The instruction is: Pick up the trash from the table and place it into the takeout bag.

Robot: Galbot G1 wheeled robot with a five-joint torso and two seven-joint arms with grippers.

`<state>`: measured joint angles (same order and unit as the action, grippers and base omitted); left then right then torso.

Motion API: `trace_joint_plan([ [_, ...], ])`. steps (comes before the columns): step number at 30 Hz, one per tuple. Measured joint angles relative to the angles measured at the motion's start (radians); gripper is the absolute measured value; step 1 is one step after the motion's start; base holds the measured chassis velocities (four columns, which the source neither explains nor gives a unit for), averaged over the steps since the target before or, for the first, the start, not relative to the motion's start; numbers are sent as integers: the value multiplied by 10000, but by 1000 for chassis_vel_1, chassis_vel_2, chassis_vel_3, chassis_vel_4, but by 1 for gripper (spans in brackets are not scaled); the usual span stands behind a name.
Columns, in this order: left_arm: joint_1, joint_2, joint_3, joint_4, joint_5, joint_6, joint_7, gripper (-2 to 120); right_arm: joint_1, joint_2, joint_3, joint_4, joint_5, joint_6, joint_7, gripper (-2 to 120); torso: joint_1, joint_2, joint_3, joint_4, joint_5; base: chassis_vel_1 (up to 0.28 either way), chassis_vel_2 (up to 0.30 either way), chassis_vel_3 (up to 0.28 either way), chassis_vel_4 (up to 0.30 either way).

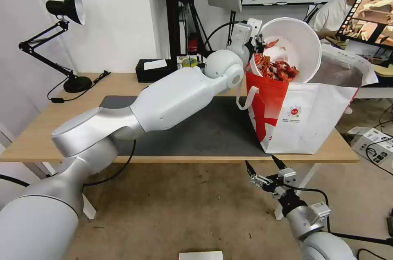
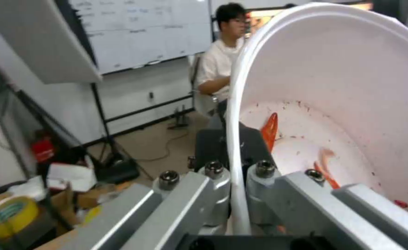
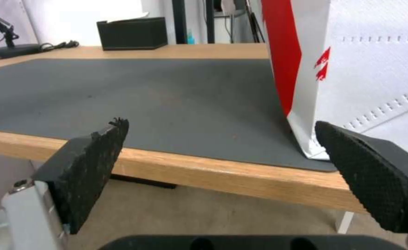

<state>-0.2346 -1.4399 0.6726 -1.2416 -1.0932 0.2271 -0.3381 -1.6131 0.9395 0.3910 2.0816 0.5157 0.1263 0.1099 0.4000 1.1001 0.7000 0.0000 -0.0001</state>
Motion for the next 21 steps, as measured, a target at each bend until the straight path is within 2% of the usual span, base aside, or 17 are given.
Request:
trace_joint_plan([
  [21, -39, 360, 273, -227, -357, -453, 1803, 0, 0, 0, 0, 0, 0, 0, 0, 100, 0, -1, 0, 0, 0, 0, 0, 0, 0],
])
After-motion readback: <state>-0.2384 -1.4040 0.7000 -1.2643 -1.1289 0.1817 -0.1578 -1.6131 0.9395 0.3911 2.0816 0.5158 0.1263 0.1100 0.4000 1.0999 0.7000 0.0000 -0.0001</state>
